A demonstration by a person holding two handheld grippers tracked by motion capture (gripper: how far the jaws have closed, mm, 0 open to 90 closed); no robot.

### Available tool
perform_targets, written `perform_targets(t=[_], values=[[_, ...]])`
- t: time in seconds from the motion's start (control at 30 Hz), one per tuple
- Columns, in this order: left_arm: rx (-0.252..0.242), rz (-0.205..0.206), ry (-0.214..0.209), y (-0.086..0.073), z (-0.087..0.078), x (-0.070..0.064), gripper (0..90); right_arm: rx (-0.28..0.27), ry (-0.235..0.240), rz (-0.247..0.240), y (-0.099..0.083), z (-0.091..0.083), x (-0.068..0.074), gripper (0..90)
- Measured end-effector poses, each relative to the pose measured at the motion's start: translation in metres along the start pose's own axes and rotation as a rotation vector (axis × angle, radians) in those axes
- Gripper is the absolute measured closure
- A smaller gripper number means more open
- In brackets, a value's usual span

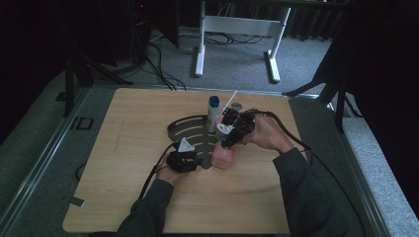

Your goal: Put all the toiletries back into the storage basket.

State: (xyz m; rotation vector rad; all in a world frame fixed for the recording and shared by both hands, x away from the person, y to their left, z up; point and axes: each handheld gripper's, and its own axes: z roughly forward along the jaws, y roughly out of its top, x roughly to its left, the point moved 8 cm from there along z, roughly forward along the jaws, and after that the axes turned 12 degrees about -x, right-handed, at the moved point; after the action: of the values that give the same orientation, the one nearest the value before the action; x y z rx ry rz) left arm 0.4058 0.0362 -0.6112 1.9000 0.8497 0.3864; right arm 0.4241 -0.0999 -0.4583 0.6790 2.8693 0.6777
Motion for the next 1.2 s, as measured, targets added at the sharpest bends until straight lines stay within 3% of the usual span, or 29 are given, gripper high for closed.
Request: perform_targets(t=[0.3, 0.73, 1.03, 1.2], values=[[-0.001, -0.005, -0.002, 0.000, 0.000, 0.000, 60.5, -0.011, 0.003, -0.007, 0.014, 0.010, 0.002, 58.5], [-0.002, -0.010, -0.007, 0.000, 0.000, 0.000, 60.5, 0.004, -0.012, -0.019, 0.021, 0.020, -0.003, 58.5], [0.004, -0.004, -0.008, -0.001, -0.001, 0.000, 60.6, 0.007, -0.063, -0.037, 0.031, 0.025, -0.009, 58.6], [0.003, -0.005, -0.008, 0.000, -0.001, 0.000, 60.6, 0.013, -0.065, -0.030, 0.031, 0.025, -0.011, 58.5]])
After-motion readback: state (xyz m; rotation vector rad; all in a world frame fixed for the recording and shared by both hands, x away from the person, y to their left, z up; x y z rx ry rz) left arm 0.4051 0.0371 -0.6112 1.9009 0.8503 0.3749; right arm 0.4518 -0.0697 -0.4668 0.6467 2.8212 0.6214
